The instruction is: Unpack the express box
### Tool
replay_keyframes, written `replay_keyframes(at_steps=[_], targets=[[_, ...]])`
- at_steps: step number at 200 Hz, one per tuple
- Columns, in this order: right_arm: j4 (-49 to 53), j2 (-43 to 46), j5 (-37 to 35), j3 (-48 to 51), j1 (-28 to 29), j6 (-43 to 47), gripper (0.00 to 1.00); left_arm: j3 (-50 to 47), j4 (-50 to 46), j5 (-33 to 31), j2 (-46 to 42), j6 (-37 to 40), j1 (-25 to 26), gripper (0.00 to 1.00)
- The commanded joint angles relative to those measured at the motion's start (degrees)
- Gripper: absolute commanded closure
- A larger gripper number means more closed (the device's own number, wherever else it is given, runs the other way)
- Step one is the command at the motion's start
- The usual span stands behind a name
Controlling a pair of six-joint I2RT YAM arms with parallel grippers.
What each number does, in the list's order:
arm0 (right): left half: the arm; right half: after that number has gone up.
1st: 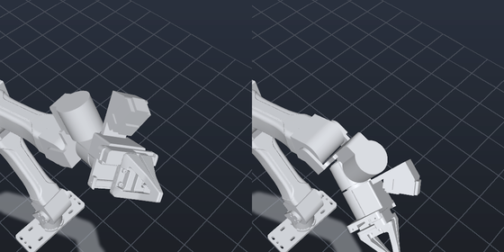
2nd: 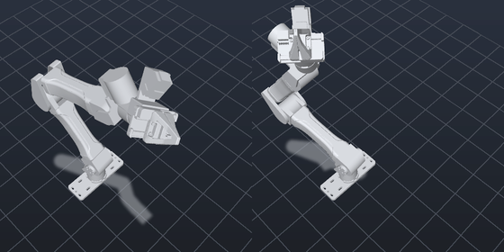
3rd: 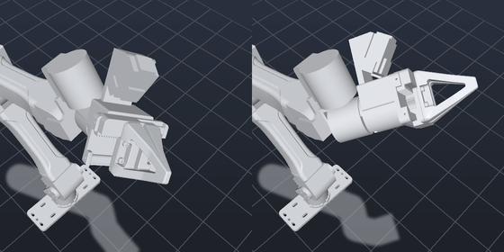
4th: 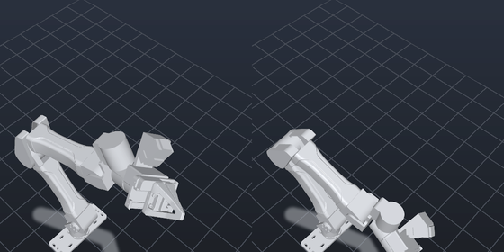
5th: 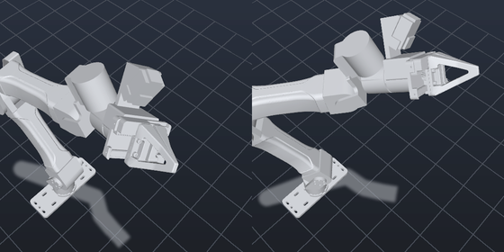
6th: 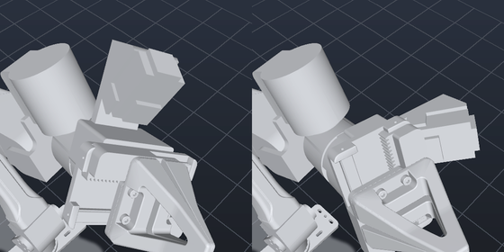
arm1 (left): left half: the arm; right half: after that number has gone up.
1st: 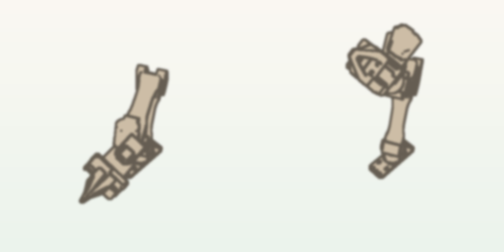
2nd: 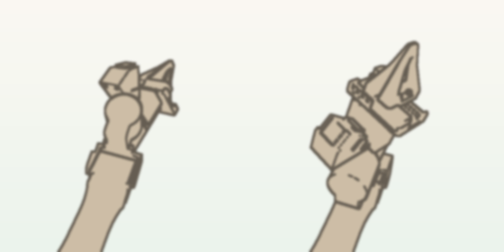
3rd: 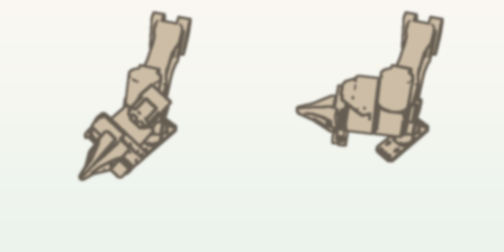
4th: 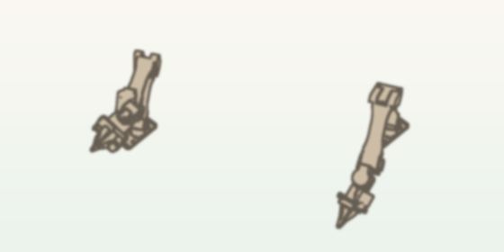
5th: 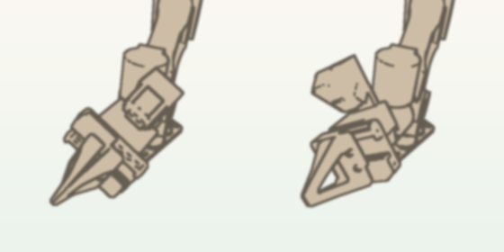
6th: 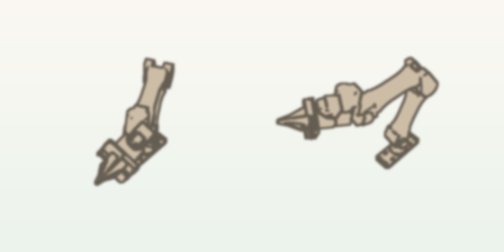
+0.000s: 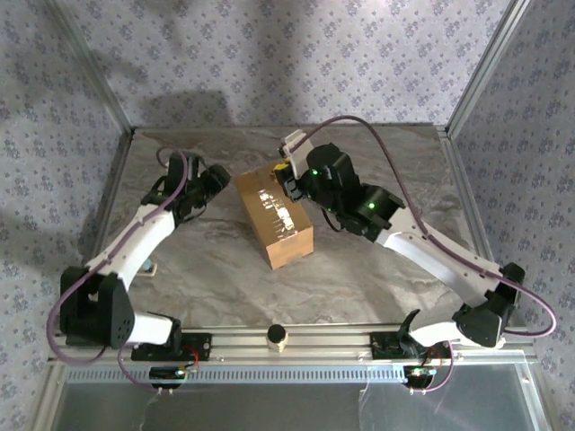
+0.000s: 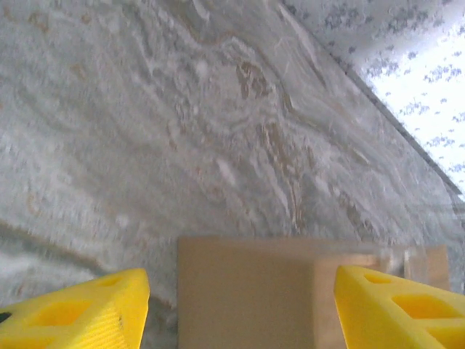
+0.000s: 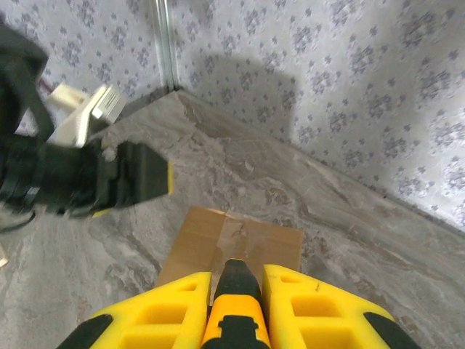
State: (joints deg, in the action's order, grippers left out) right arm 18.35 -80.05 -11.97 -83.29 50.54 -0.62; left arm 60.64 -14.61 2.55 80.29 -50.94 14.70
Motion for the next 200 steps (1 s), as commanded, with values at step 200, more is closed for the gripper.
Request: replay_keyframes(at_steps=[200], targets=[[-2.1, -0.4, 5.6, -2.1, -3.2, -1.6, 1.00, -1.1, 9.3, 9.0, 6.7, -1.7, 1.8, 0.48]])
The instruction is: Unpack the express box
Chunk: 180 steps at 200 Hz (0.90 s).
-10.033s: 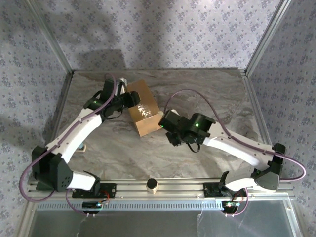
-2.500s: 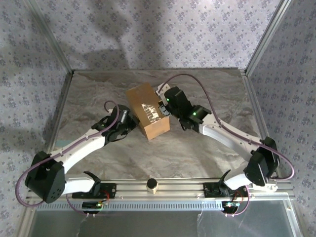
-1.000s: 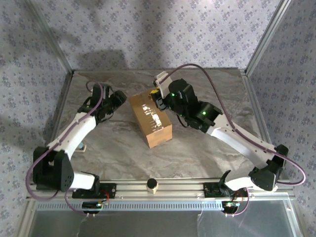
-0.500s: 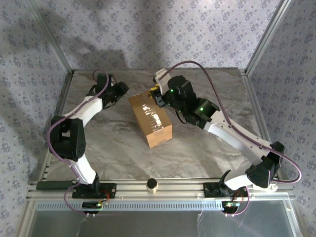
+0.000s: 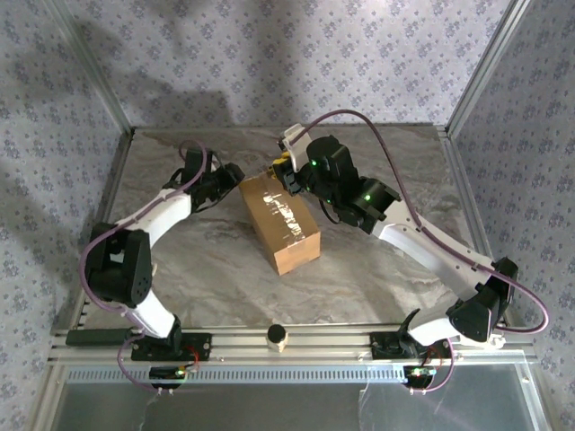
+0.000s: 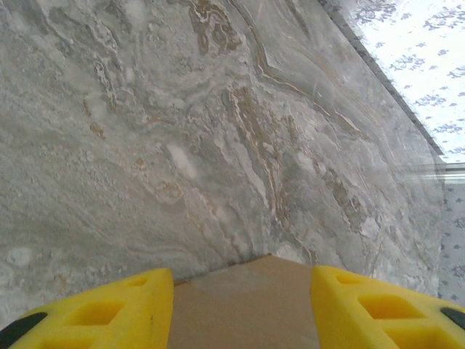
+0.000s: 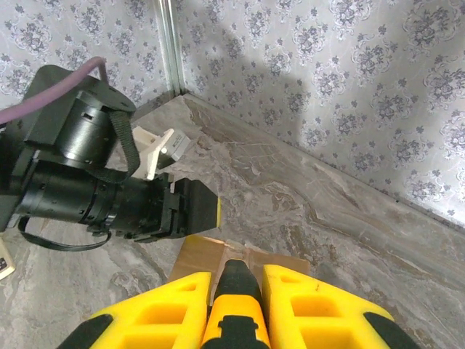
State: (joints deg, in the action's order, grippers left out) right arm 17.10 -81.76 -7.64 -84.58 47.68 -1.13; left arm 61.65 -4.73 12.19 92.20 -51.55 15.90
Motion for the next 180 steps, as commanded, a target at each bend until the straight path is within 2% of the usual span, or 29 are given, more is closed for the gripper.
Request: replay_keyframes(at_steps=[1, 44, 62, 73, 108, 180], targets=[[-0.8, 1.3, 1.2, -0.8, -0.4, -1.1, 1.00, -2.3, -0.6, -0.6, -5.5, -1.1, 0.6, 0.48], [-1.4, -0.1, 1.1, 0.0, -0.2, -0.7, 1.00, -4.1, -5.8, -2.6, -12.9, 1.7, 1.1, 0.47], [-1.8, -1.2, 0.6, -0.2, 0.0, -0.6, 1.00, -3.5, -7.6, -2.7, -14.4, 4.1, 1.1, 0.42], [-2.2, -2.0, 0.2, -0.4, 0.1, -0.7, 1.00, -2.9, -8.3, -1.7, -14.2, 5.4, 1.1, 0.39], [-2.3, -5.4, -1.0, -2.3, 0.5, -0.8, 1.00, -0.9, -9.1, 2.1, -10.5, 7.0, 1.8, 0.39], [-3.1, -10.6, -4.5, -5.3, 1.2, 0.4, 1.00, -1.3, -8.6, 2.4, -7.5, 7.2, 2.3, 0.39]])
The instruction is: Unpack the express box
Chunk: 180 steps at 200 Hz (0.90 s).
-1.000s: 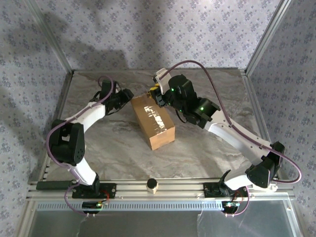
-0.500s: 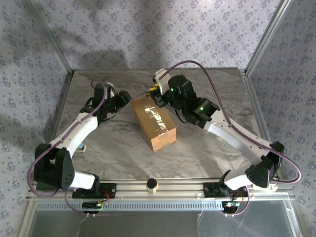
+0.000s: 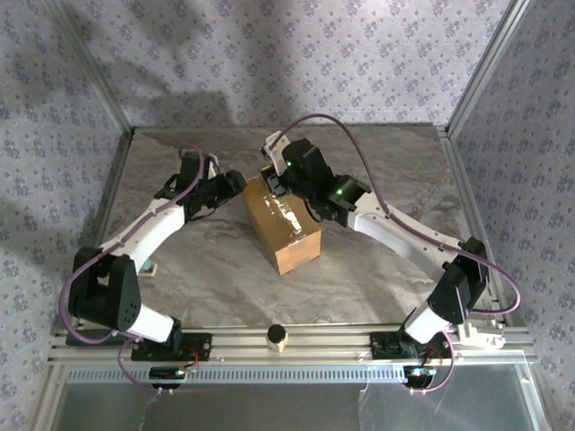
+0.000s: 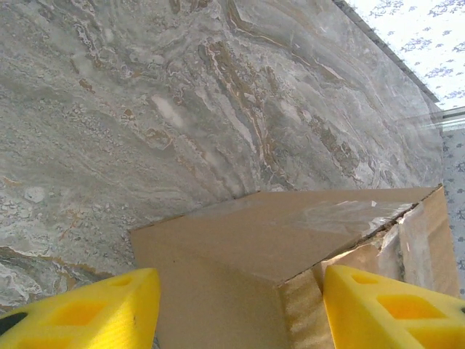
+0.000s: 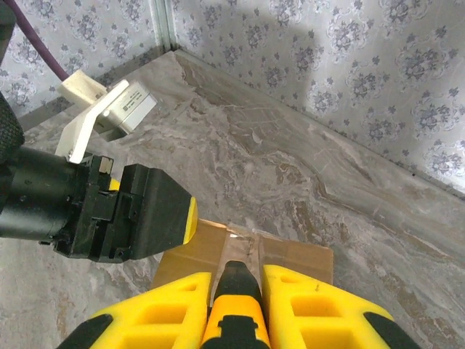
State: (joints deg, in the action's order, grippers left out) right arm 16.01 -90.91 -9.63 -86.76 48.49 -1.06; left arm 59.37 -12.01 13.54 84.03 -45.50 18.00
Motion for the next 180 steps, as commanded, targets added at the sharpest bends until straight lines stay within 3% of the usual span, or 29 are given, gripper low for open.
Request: replay_keyframes(at_steps=[1, 180], targets=[[-2.0, -1.5, -2.5, -3.2, 0.4, 0.4, 1.00, 1.0, -1.3, 1.0, 0.7, 1.1, 0.2, 0.39], [-3.4, -5.2, -7.2, -4.7, 1.4, 5.4, 1.00, -0.8, -0.5, 1.3, -0.2, 0.0, 0.4, 0.41]])
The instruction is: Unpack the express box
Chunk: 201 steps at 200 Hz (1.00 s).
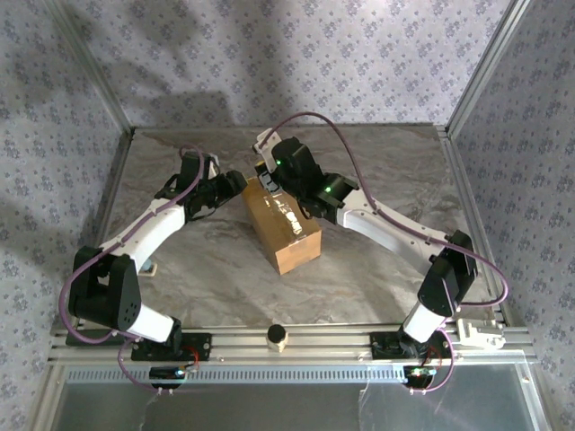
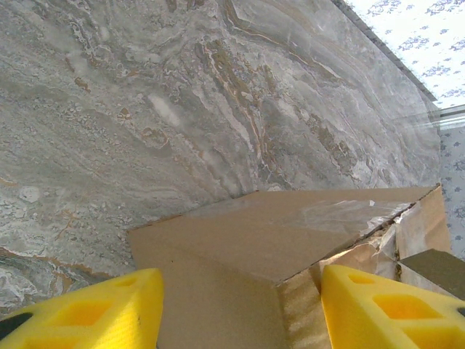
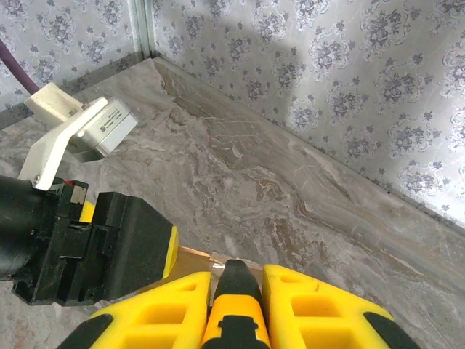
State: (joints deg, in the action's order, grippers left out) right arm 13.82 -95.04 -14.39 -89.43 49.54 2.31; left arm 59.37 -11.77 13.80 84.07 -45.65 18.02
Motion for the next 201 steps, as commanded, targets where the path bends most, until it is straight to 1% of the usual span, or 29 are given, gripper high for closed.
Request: replay_keyframes(at_steps=[1, 80, 126, 175, 201], targets=[[-1.2, -1.1, -2.4, -2.0, 0.3, 2.0, 1.00, -0.8, -0.8, 1.1, -0.2, 0.1, 0.3, 0.41], [0.3, -2.5, -0.8, -1.3, 1.2, 4.6, 1.00, -0.8, -0.9, 0.8, -0.4, -0.1, 0.3, 0.42], [1.4, -2.8, -1.4, 0.4, 2.7, 7.8, 1.00, -0.8, -1.1, 0.7, -0.5, -0.1, 0.3, 0.42], [1.0, -2.8, -8.5, 2.2, 5.3, 12.5, 1.00, -1.2, -1.8, -0.1, -1.0, 0.0, 0.3, 0.43], [0.9, -3.1, -11.6, 2.2, 6.2, 13.1, 1.00, -1.4, -2.4, -0.8, -1.2, 0.3, 0.3, 0.43]])
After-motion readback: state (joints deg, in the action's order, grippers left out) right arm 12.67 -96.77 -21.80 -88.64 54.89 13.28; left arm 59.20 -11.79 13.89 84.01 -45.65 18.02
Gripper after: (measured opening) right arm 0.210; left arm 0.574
